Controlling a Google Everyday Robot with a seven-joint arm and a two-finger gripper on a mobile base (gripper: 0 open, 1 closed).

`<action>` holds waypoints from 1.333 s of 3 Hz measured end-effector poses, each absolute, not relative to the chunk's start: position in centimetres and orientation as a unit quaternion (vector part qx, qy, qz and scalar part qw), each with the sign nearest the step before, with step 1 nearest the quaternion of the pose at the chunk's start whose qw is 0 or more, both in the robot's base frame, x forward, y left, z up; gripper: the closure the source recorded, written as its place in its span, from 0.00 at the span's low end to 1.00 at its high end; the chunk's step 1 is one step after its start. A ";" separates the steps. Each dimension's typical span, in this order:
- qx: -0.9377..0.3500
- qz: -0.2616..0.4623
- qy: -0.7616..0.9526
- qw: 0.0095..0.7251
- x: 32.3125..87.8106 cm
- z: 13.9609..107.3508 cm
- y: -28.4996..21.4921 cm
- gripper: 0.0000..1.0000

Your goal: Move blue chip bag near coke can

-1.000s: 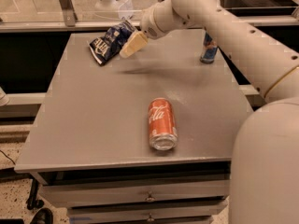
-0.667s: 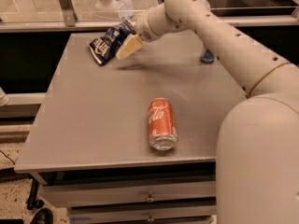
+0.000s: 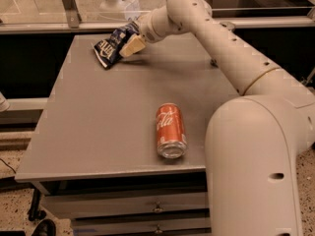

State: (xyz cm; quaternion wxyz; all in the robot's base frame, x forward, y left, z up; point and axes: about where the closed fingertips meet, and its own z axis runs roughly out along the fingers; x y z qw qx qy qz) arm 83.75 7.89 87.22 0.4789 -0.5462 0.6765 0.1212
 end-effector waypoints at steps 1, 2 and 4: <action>-0.543 0.119 0.677 0.482 84.4 87.3 7.8 0.41; -0.540 0.116 0.678 0.486 84.2 88.0 7.4 0.64; -0.526 0.101 0.680 0.501 82.4 91.3 5.6 1.00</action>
Offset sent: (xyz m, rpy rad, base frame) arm 0.0015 -0.0172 0.0237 0.0074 -0.0304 -0.0350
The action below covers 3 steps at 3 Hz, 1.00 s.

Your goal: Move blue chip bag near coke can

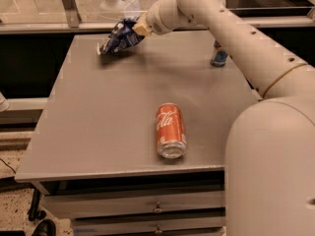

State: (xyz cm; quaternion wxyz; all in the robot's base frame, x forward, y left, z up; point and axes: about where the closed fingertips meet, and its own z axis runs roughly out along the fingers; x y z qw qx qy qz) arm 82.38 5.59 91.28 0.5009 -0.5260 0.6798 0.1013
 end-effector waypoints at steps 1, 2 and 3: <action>-0.502 0.078 0.692 0.513 80.2 94.3 2.9 1.00; -0.487 0.074 0.702 0.514 76.3 96.4 0.8 1.00; -0.487 0.087 0.707 0.506 71.4 97.3 -0.5 1.00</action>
Offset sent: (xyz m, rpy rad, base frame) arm -0.1161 -0.0817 0.0784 0.0199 -0.0054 -0.1576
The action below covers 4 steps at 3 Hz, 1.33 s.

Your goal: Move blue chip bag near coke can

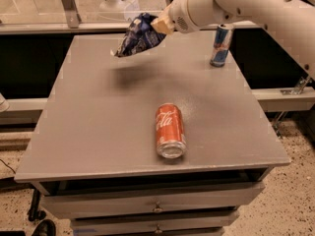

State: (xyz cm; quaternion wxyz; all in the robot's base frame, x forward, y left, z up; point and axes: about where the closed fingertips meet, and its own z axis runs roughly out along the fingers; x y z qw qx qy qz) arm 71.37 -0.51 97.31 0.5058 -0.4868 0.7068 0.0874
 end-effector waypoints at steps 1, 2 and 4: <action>-0.502 0.119 0.704 0.488 66.6 96.5 -1.3 1.00; -0.515 0.144 0.701 0.471 62.9 95.2 -2.7 1.00; -0.522 0.176 0.706 0.445 58.2 92.1 -5.6 1.00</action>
Offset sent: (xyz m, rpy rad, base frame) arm -0.1319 -0.0503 -0.0362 0.0288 0.1491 0.1611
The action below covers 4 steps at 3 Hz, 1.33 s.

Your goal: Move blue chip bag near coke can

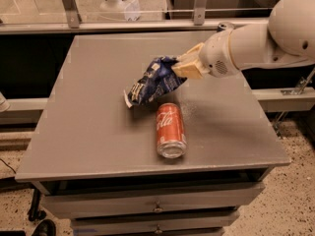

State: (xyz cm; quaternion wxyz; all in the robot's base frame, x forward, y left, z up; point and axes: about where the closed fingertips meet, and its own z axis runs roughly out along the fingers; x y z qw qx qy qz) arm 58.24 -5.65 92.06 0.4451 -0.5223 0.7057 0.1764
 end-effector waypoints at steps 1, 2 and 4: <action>-0.524 0.190 0.708 0.433 56.9 91.0 -6.2 0.84; -0.525 0.197 0.709 0.427 56.1 90.5 -6.3 0.59; -0.524 0.198 0.714 0.420 55.8 90.1 -6.4 0.12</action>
Offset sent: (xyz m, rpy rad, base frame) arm -0.0283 -0.0130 -0.0215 0.0090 0.0670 0.0264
